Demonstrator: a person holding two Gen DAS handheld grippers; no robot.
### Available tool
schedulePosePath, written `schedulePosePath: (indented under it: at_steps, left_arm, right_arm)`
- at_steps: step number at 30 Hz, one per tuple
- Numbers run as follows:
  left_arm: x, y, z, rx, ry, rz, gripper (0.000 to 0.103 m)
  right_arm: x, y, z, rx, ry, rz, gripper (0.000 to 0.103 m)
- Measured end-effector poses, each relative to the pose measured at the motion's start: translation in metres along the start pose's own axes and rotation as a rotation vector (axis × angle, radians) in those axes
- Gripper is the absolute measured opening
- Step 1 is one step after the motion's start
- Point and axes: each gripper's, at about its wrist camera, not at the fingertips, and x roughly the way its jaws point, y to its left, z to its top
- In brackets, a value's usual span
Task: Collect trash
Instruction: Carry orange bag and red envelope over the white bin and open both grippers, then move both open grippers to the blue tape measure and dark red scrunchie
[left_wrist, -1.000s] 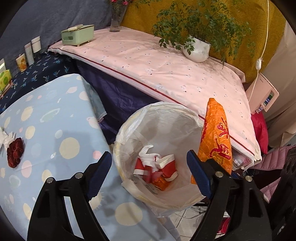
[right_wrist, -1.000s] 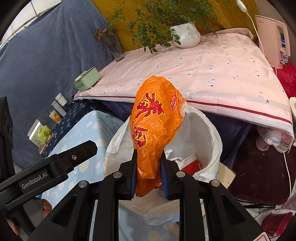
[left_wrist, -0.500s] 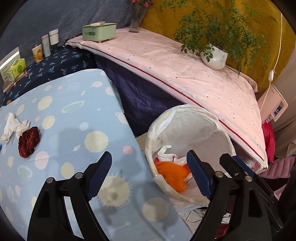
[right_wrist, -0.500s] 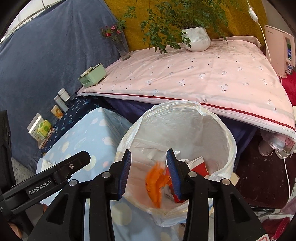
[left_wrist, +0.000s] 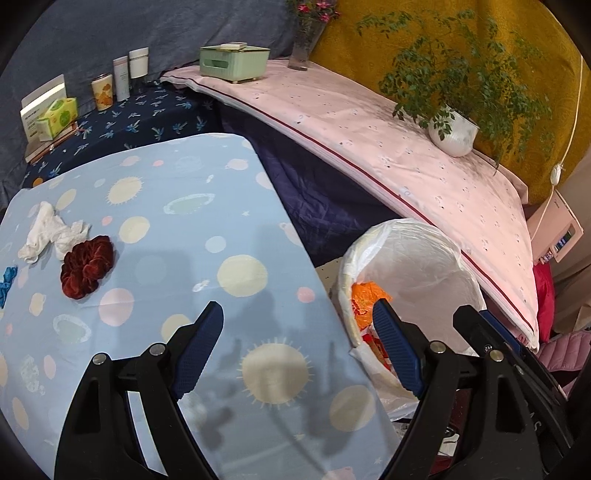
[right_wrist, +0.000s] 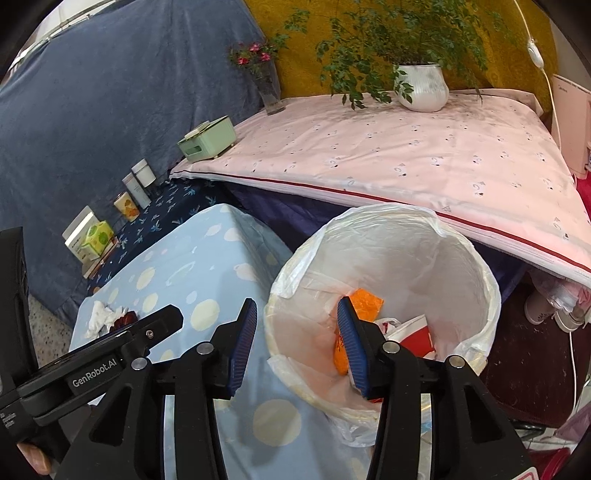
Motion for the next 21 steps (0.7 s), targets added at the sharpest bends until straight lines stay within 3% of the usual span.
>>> schedulePosePath:
  at_steps: [21]
  left_arm:
    - [-0.020,0.107,-0.010,-0.169,-0.021,0.086,0.079]
  right_arm:
    - [0.024,0.102,-0.019,-0.164,0.066,0.076,0.045]
